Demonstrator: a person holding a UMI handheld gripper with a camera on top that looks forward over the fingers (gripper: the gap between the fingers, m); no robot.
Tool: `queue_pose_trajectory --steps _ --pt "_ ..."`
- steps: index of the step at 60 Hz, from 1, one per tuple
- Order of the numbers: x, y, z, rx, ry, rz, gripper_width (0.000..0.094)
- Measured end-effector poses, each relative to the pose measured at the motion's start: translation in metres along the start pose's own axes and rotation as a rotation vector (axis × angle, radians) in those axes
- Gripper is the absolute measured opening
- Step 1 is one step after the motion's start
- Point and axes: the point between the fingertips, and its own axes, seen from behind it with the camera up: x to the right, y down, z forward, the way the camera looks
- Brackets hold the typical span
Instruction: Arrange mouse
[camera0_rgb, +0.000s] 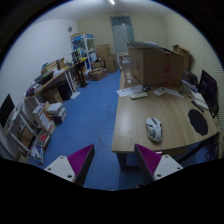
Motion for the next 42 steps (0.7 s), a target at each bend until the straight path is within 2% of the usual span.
queue_pose_trajectory --steps 7,15,29,42 --pt "0.007 -0.004 0.004 0.037 0.024 -0.021 0.0827" --pt "0.022 0.003 0.008 0.034 0.080 -0.030 0.0824" --pt "0.100 0.007 0.048 0.028 0.144 0.011 0.0814" --pt "0.165 -0.013 0.106 0.058 0.150 -0.015 0.0812"
